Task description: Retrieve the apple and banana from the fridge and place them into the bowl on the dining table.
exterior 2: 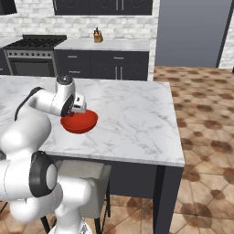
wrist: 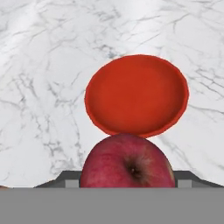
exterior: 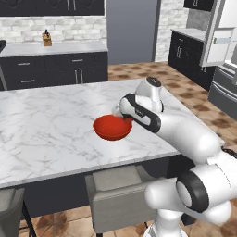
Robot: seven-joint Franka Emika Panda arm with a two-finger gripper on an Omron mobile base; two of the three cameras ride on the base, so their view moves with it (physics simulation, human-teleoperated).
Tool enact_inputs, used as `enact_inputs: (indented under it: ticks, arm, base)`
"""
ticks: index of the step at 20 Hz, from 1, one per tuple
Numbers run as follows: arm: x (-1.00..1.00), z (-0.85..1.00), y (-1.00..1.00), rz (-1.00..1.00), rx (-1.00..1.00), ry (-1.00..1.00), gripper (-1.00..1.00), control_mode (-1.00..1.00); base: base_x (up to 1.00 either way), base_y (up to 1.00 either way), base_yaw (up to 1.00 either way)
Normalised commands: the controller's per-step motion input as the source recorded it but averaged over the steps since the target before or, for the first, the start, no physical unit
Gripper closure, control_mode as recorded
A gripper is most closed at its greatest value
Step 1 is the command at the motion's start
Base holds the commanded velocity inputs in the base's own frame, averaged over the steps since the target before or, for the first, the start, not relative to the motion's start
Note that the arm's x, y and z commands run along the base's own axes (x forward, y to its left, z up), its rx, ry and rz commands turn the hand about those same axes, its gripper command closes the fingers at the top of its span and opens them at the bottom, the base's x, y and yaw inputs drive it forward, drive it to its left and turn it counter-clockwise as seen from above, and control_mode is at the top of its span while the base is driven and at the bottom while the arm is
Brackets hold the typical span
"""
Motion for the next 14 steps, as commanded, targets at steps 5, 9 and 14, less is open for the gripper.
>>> enact_inputs:
  ticks: [5,9,14]
  arm:
    - [0.32,-0.43,0.01,-0.09,-0.12,-0.11,1.0,-1.0]
    - [0.5,-0.3,0.0,-0.09,0.0,0.0,1.0,-1.0]
    - [0.49,-0.27,0.01,-0.09,0.0,0.0,1.0,-1.0]
  base:
    - [0.0,0.0,0.0]
    - [0.0,0.0,0.0]
    - [0.0,0.0,0.0]
